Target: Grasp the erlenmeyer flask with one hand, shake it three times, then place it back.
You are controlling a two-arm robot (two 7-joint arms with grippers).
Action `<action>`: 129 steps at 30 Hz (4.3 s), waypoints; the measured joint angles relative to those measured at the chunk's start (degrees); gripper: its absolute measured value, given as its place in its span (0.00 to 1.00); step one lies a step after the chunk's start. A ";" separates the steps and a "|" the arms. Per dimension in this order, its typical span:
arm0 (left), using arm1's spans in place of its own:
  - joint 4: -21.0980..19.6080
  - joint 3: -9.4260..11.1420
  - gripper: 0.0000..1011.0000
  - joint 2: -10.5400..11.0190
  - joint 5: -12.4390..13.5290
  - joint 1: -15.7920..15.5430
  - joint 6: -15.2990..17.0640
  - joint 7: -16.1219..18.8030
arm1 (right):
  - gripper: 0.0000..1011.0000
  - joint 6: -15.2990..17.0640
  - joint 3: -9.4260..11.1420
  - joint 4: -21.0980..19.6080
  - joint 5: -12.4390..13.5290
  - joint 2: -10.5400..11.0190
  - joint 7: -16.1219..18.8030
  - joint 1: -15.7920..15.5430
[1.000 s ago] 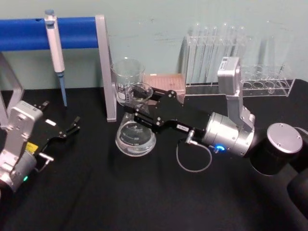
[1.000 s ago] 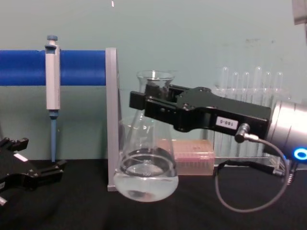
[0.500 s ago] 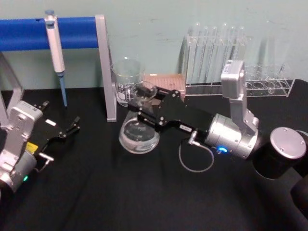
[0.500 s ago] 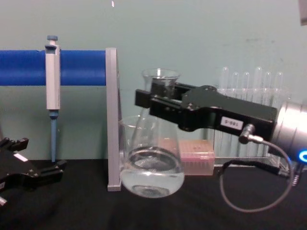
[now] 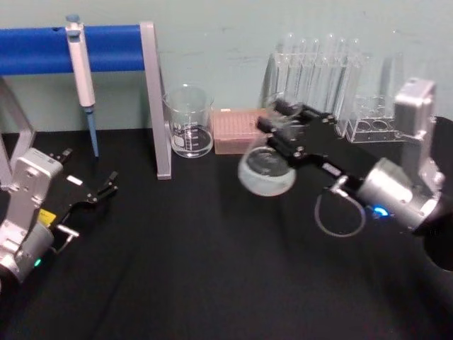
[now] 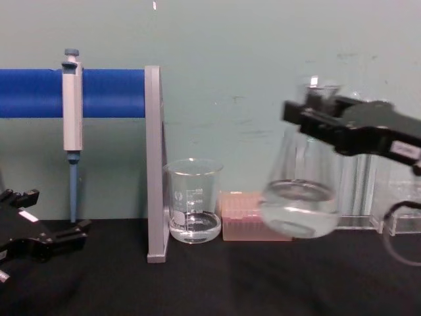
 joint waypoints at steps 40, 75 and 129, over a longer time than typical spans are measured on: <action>0.00 0.00 0.99 0.00 0.00 0.00 0.00 0.00 | 0.45 1.94 0.29 0.64 0.42 -2.60 6.32 0.16; 0.00 0.00 0.99 0.00 0.00 0.00 0.00 0.00 | 0.45 0.68 1.24 -1.17 1.69 1.54 1.26 -1.12; 0.00 0.00 0.99 0.00 0.00 0.00 0.00 0.00 | 0.45 2.69 -3.83 2.97 1.77 -2.34 8.15 2.69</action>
